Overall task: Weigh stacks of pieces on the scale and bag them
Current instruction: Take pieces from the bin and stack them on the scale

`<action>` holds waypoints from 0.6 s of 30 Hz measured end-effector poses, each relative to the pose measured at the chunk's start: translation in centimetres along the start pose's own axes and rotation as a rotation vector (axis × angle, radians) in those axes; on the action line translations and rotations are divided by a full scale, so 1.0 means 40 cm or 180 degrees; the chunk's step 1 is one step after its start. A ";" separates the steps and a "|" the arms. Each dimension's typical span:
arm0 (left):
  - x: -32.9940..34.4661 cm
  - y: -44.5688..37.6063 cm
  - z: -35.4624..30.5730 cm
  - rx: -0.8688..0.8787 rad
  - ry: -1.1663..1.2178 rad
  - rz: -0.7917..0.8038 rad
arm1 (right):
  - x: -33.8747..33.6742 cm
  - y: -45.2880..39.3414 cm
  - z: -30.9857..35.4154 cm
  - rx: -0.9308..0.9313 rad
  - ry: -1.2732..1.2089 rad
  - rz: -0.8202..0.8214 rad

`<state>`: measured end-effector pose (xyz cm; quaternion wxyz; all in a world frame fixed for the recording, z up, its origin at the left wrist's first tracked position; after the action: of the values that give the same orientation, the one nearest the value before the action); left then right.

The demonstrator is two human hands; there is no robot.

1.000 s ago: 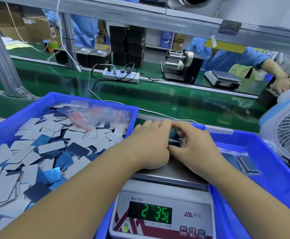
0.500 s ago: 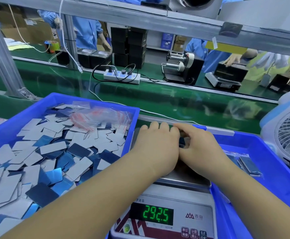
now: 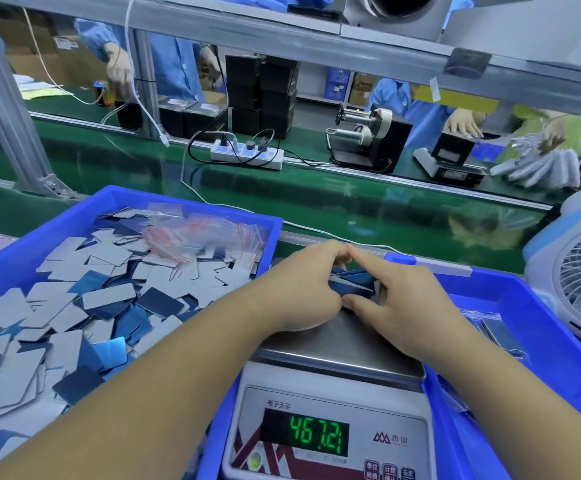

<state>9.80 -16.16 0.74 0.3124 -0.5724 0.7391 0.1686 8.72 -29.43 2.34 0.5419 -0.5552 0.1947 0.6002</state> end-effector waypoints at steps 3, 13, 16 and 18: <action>-0.003 -0.011 0.011 -0.0140 0.0471 -0.0132 | 0.000 0.001 0.010 -0.0196 0.0366 0.0234; 0.009 -0.013 0.000 -0.0519 0.2255 -0.0348 | 0.009 0.012 0.025 -0.0350 0.0084 -0.0099; 0.029 -0.002 -0.032 -0.0241 0.2235 -0.0191 | 0.017 0.009 0.017 -0.0139 -0.0086 -0.0075; 0.034 0.003 -0.053 -0.0010 0.2112 -0.0086 | 0.011 0.009 0.012 -0.0043 -0.0253 -0.0073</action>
<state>8.91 -18.41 1.43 0.0559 -0.6063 0.7927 -0.0300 8.29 -28.96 1.97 0.5523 -0.5367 0.1625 0.6168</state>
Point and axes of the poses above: each hand's wrist, its own y-axis away from the middle knuckle, its own x-axis out of the palm, z = x × y, the point moved 6 cm from there along -y, towards the middle knuckle, and after that the axes turned 4 degrees about -z, right-handed, at the moved point
